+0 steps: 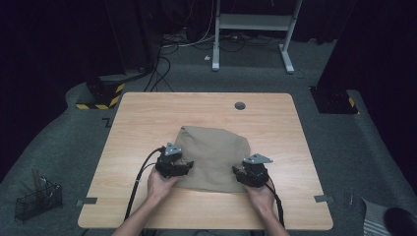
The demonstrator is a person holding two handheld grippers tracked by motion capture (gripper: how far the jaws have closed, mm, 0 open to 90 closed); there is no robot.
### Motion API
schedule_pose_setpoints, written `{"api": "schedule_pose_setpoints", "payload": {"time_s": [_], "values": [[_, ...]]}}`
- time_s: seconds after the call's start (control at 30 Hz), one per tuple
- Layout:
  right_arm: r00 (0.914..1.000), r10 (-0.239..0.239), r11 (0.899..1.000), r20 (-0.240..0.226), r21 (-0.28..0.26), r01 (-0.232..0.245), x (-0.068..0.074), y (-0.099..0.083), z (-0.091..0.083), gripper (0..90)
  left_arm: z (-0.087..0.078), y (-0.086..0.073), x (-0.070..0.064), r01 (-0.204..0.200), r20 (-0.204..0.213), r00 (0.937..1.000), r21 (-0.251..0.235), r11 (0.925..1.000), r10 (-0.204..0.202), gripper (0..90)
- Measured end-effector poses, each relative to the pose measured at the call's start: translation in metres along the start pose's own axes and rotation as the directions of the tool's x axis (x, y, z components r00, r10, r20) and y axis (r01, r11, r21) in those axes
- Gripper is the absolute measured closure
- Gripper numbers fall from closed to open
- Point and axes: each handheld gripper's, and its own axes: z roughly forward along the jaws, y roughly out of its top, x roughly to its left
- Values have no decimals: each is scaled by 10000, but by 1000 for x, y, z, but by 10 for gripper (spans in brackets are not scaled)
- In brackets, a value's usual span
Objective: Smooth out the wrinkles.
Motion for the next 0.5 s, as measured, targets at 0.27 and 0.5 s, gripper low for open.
{"api": "schedule_pose_setpoints", "payload": {"time_s": [0.27, 0.5], "values": [[9984, 97, 9997, 555, 211, -109, -16, 15, 17, 489, 20, 14, 4, 218, -285, 9994, -115, 9997, -221, 354], [9977, 393, 9992, 549, 75, -398, -27, 23, 20, 479, 18, 19, 11, 447, -404, 9981, -238, 9987, -456, 362]]}}
